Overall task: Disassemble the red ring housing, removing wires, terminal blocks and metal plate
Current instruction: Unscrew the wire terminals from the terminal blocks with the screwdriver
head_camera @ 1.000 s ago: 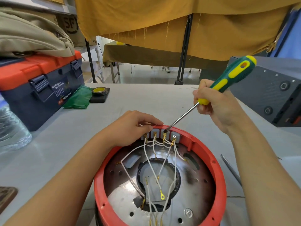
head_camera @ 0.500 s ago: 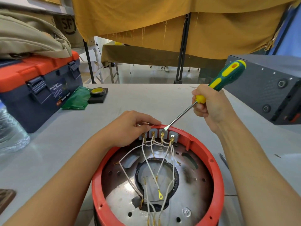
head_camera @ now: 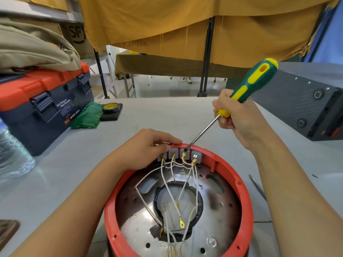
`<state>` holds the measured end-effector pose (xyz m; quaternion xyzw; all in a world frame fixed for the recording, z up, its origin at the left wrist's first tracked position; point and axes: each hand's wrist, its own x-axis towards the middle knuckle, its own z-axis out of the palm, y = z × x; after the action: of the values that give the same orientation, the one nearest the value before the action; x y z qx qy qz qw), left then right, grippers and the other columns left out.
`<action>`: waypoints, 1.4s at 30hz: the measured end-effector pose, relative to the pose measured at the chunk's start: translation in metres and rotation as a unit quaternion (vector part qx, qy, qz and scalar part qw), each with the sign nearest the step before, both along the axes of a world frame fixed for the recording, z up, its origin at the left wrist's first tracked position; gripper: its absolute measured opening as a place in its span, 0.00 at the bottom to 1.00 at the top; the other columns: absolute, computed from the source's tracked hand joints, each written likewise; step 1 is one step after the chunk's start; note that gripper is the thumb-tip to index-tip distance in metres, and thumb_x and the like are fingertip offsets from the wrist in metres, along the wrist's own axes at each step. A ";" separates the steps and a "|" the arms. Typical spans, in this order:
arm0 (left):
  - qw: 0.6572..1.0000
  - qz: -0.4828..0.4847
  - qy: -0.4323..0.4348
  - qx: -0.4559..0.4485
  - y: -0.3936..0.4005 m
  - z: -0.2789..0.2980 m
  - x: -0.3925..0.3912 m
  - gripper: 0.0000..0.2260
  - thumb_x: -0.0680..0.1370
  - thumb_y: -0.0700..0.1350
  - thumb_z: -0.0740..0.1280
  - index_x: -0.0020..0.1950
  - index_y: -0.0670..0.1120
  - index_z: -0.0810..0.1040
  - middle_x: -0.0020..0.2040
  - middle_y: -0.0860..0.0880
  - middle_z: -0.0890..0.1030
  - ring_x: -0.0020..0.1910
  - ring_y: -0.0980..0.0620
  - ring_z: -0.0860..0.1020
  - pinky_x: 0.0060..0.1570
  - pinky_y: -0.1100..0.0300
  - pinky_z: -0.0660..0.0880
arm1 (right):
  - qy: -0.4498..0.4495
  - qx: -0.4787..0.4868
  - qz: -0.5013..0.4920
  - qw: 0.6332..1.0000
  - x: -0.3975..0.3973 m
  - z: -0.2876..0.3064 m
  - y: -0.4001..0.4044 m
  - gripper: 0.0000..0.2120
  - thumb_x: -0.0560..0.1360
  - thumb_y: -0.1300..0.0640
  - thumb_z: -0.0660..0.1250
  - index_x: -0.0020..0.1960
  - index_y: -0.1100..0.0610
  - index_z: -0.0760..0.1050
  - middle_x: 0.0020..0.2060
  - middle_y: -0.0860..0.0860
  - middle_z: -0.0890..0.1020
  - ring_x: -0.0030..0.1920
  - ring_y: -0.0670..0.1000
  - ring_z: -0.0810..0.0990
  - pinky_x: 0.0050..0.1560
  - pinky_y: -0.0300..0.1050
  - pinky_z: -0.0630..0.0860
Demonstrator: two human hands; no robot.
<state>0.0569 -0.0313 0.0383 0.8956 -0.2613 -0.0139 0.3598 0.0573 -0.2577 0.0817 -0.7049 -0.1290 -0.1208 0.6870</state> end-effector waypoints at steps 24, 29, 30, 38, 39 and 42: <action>1.000 -0.002 -0.002 0.002 0.000 -0.001 0.002 0.14 0.79 0.40 0.63 0.58 0.57 0.80 0.56 0.60 0.81 0.55 0.64 0.78 0.62 0.59 0.72 | 0.084 0.116 -0.069 0.987 0.009 -0.013 0.006 0.14 0.72 0.65 0.61 0.30 0.57 0.64 0.19 0.48 0.67 0.18 0.45 0.60 0.20 0.33 0.57; 1.000 -0.005 -0.001 -0.003 0.000 -0.001 0.001 0.14 0.79 0.39 0.63 0.58 0.55 0.81 0.54 0.60 0.82 0.52 0.64 0.79 0.58 0.62 0.73 | 0.062 0.080 -0.076 0.992 0.006 -0.007 0.010 0.12 0.72 0.65 0.62 0.32 0.57 0.65 0.20 0.47 0.68 0.19 0.44 0.61 0.20 0.33 0.58; 1.000 -0.006 -0.002 -0.002 0.000 -0.001 0.001 0.14 0.79 0.39 0.63 0.58 0.55 0.81 0.53 0.60 0.82 0.51 0.64 0.79 0.57 0.62 0.73 | 0.058 0.074 -0.072 0.993 0.005 -0.005 0.010 0.12 0.72 0.65 0.62 0.31 0.57 0.65 0.20 0.47 0.69 0.19 0.44 0.61 0.20 0.33 0.59; 1.000 -0.007 -0.003 -0.002 0.000 0.001 -0.001 0.15 0.79 0.39 0.63 0.57 0.57 0.80 0.51 0.63 0.82 0.51 0.66 0.78 0.57 0.66 0.72 | 0.038 0.120 -0.048 0.991 0.004 -0.003 0.004 0.14 0.73 0.64 0.62 0.31 0.55 0.63 0.20 0.46 0.68 0.20 0.44 0.62 0.21 0.33 0.59; 1.000 -0.007 -0.005 -0.002 0.000 0.001 -0.001 0.15 0.79 0.39 0.63 0.57 0.57 0.80 0.51 0.62 0.82 0.51 0.66 0.78 0.57 0.66 0.73 | 0.032 0.142 -0.049 0.988 0.004 -0.002 0.002 0.14 0.73 0.65 0.62 0.31 0.55 0.62 0.20 0.46 0.67 0.20 0.44 0.61 0.22 0.34 0.58; 1.000 -0.008 -0.015 0.002 -0.001 0.002 -0.003 0.13 0.78 0.41 0.64 0.57 0.57 0.80 0.51 0.59 0.82 0.50 0.66 0.79 0.55 0.67 0.73 | 0.015 0.167 -0.073 0.983 0.004 0.000 -0.002 0.12 0.72 0.64 0.61 0.32 0.56 0.63 0.20 0.47 0.66 0.20 0.45 0.61 0.22 0.34 0.56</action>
<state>0.0538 -0.0324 0.0404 0.8942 -0.2737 -0.0036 0.3543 0.0609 -0.2598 0.0813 -0.5898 -0.0448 -0.1797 0.7860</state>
